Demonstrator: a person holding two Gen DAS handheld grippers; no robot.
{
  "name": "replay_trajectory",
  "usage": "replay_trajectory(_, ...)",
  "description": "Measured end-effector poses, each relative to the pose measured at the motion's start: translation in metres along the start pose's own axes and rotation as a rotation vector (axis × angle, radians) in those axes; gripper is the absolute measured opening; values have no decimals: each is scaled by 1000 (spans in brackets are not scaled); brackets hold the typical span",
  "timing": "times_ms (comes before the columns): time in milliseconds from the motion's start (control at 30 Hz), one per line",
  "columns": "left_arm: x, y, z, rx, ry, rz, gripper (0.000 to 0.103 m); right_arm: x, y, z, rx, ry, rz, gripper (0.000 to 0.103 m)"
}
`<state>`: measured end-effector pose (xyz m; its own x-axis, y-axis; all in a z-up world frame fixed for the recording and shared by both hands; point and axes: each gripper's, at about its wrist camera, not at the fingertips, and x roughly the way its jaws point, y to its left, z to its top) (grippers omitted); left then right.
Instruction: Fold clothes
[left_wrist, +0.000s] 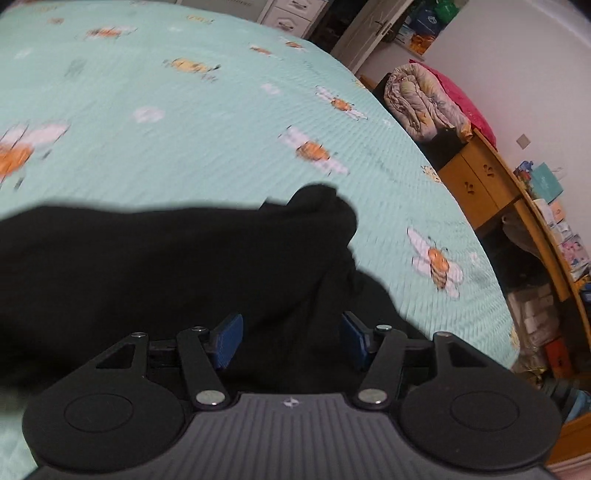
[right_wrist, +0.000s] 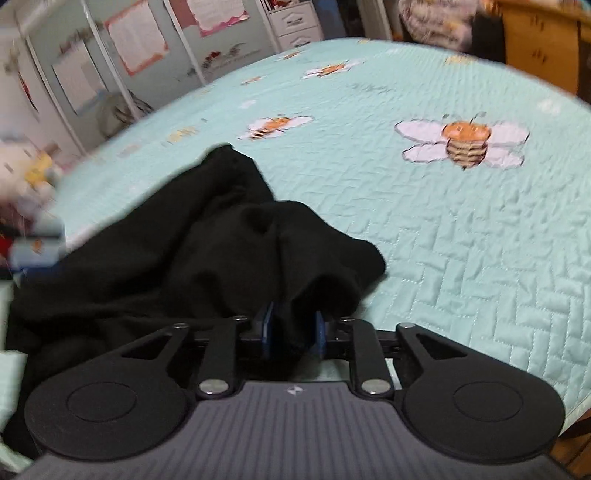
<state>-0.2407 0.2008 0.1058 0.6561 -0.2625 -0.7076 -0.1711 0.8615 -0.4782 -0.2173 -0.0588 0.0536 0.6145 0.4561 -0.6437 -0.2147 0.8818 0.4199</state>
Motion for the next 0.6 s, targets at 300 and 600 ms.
replay_trajectory(300, -43, 77, -60, -285, -22, -22, 62, -6, -58, -3, 205, -31, -37, 57)
replay_trajectory(600, -66, 102, -79, -355, -21, -5, 64, 45, -78, -24, 612, 78, 237, 58)
